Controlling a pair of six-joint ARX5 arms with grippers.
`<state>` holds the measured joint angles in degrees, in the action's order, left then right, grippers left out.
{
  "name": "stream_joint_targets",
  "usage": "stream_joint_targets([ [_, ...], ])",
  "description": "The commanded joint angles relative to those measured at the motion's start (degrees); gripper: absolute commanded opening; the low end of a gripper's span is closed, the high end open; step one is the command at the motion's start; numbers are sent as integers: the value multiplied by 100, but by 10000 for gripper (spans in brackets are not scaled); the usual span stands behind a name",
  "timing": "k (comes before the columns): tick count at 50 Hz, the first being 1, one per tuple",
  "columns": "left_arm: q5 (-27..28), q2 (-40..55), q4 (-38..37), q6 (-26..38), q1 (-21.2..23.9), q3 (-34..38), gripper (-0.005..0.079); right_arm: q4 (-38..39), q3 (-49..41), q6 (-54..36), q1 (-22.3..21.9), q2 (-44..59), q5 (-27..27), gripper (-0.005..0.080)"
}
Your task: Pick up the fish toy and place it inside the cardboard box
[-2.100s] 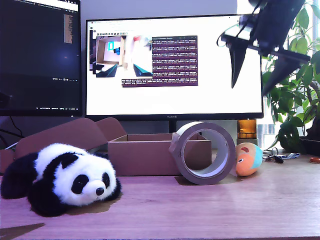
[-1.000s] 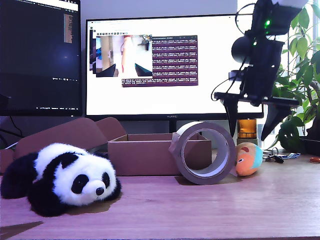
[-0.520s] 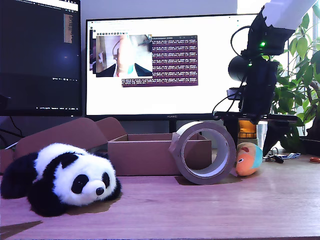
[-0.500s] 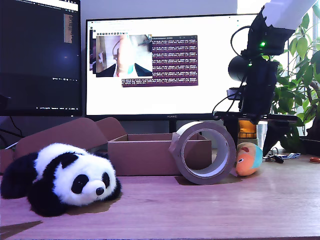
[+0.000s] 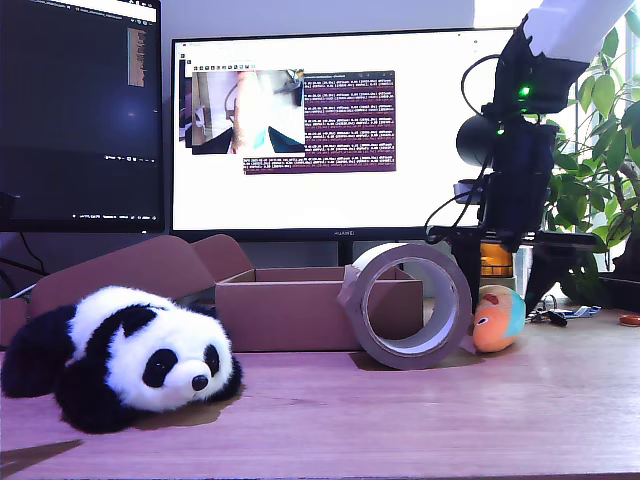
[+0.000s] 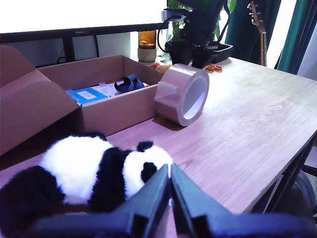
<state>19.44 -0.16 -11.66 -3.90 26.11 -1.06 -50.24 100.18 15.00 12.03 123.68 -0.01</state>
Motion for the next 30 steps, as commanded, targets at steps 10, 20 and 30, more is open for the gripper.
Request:
stream_joint_targets([
  [10,-46,-22,-57,48,4,116,-12,68,90,22,74,214,-26,68],
  [20,-46,-22,-57,48,4,116,-12,-343,442,17,81,205,-24,68],
  [30,-44,-22,-57,48,4,116,-12,-914,979,15,70,205,-24,68],
])
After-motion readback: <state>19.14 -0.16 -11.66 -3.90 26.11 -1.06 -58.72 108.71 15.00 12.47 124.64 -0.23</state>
